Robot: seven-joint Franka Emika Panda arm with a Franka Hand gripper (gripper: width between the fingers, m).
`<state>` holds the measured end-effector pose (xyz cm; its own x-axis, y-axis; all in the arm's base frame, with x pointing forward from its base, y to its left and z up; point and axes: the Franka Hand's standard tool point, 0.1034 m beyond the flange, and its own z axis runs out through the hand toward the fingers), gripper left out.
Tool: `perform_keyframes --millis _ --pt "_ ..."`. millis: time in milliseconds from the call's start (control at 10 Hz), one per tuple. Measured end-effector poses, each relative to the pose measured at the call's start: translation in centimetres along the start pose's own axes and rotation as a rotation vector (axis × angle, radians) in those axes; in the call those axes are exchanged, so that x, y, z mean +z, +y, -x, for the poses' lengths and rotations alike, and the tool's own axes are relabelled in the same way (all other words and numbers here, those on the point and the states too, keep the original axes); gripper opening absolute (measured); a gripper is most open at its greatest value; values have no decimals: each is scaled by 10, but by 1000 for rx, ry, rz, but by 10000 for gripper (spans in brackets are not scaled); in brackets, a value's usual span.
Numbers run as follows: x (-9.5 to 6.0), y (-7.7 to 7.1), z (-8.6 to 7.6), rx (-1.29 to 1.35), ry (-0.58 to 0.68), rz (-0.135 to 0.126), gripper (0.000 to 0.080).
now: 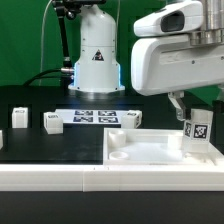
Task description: Assemble one leg
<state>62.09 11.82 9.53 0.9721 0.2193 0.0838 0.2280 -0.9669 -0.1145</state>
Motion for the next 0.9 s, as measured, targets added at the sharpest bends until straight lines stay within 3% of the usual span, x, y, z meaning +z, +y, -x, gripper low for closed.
perform_keyframes --millis 100,600,800,900 --pt "-1 0 -1 0 2 0 291" --pt "0 0 -1 17 1 0 294" --pt "0 -2 0 209 -1 -23 294" --pt "1 -2 -2 267 13 -22 294"
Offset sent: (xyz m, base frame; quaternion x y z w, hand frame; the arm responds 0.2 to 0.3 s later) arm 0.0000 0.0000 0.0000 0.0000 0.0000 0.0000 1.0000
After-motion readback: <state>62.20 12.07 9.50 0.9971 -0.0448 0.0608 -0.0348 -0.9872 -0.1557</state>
